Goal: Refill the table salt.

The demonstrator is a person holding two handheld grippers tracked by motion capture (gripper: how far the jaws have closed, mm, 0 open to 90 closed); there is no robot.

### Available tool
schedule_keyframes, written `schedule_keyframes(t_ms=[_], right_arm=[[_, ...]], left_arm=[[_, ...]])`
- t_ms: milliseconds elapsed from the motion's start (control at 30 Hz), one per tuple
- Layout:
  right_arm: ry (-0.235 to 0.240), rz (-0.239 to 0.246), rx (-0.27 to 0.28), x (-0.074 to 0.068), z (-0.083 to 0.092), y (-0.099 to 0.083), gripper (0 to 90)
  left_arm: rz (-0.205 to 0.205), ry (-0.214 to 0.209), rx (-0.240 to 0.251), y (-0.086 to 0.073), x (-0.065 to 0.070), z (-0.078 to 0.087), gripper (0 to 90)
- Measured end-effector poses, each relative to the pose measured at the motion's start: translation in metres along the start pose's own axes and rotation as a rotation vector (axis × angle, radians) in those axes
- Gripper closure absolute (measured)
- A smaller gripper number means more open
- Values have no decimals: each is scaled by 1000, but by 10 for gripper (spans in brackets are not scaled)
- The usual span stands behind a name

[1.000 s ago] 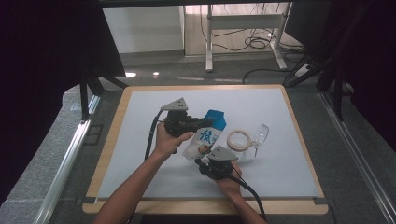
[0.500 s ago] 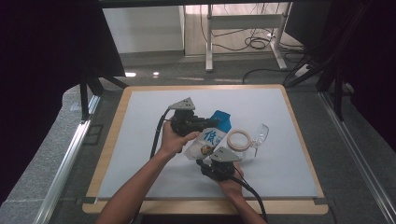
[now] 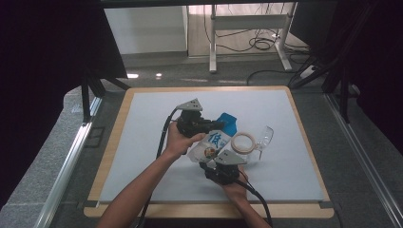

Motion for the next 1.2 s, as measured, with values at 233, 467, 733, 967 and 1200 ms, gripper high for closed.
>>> schedule_keyframes(t_ms=[233, 467, 733, 967, 1200], right_arm=[[0, -18, 2, 1, 1, 0, 520], [3, -39, 14, 4, 3, 0, 520], [0, -34, 20, 6, 3, 0, 520], [17, -49, 17, 5, 2, 1, 524], [43, -59, 23, 7, 3, 1, 527]], left_arm=[[0, -1, -24, 4, -1, -6, 900], [-3, -5, -37, 8, 0, -13, 900], [-14, -8, -43, 10, 4, -14, 900], [-13, -3, -52, 10, 4, -14, 900], [-21, 2, -75, 14, 3, -18, 900]])
Point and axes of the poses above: each handheld gripper's, and its own axes: z roughly backward along the jaws, y roughly out of its top, x roughly to its right, the point moved 1 cm from there along -z, roughly forward along the jaws, and after that the axes turned 8 degrees about -z, right-handed, at the moved point
